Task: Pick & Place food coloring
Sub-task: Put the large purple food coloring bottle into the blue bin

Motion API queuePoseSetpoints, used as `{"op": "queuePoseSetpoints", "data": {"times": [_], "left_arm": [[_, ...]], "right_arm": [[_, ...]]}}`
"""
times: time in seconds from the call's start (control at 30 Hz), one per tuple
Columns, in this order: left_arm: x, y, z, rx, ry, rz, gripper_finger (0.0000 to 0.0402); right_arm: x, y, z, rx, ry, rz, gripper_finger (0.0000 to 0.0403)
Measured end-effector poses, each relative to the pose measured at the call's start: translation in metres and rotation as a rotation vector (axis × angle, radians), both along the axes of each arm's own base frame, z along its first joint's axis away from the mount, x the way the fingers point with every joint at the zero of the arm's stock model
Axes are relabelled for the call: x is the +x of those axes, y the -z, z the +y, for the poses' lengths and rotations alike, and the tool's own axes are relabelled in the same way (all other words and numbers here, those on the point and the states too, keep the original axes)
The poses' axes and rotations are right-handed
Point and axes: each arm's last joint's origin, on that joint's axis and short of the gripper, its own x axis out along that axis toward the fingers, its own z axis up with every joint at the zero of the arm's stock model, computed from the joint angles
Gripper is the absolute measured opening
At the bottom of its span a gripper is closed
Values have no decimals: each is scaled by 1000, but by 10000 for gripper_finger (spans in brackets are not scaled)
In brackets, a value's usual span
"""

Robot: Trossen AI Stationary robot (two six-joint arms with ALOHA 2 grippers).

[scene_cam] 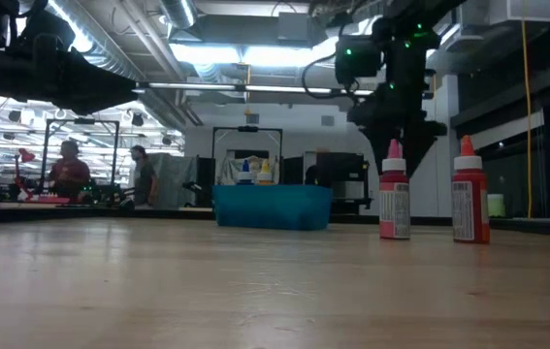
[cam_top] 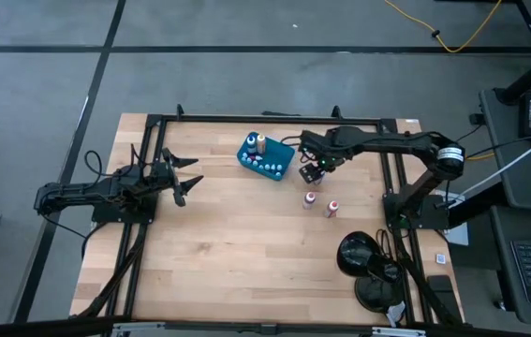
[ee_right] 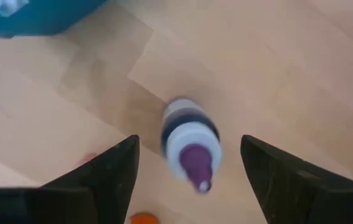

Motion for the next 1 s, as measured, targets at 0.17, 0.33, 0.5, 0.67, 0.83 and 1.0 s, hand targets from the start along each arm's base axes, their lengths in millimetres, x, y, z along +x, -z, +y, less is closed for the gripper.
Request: {"op": "queuePoseSetpoints", "data": {"times": [0.17,0.33,0.5,0.67,0.83,1.0], "left_arm": [[0,0,0,0,0,0,267],[0,0,0,0,0,0,267],[0,0,0,0,0,0,267],[0,0,0,0,0,0,267],[0,0,0,0,0,0,267],[0,0,0,0,0,0,267]], "right_arm": [[1,5,0,-10,-23,-10,268],[2,4,0,-13,-26,-18,244],[0,4,2,-3,-25,5,205],[-3,5,2,8,-25,30,167],[-3,3,2,-3,-34,24,134],[-3,-2,2,-16,-57,6,118]]}}
